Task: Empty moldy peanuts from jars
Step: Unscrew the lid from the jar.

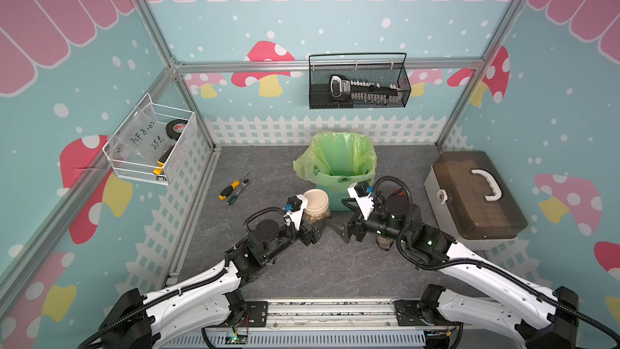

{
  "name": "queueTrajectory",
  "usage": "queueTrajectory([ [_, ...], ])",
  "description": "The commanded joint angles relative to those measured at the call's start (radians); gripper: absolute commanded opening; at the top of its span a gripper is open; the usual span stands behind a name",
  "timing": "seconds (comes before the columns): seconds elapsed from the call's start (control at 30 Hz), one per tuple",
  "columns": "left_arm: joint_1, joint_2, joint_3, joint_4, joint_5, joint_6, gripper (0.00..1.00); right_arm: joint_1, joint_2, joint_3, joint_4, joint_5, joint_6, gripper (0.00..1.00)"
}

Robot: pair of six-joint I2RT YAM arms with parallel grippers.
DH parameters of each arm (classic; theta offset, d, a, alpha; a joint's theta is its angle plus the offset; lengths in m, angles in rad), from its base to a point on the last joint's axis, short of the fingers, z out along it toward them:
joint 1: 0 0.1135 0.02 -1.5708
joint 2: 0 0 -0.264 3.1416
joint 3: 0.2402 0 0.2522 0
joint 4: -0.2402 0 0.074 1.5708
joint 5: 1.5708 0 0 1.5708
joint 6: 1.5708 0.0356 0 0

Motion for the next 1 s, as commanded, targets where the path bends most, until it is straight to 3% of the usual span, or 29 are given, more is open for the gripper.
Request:
queueTrajectory([
  [0.0, -0.005, 0.000, -0.004, 0.076, -0.007, 0.020, 0.37, 0.032, 0.030, 0.051, 0.019, 0.002, -0.011, 0.93],
  [0.57, -0.006, -0.004, -0.013, 0.083, 0.003, 0.017, 0.37, 0.063, 0.192, 0.130, 0.109, 0.076, -0.033, 0.94],
  [0.97, -0.007, -0.011, -0.019, 0.087, 0.004, 0.017, 0.37, 0.056, 0.141, 0.078, 0.099, 0.127, -0.046, 0.97],
])
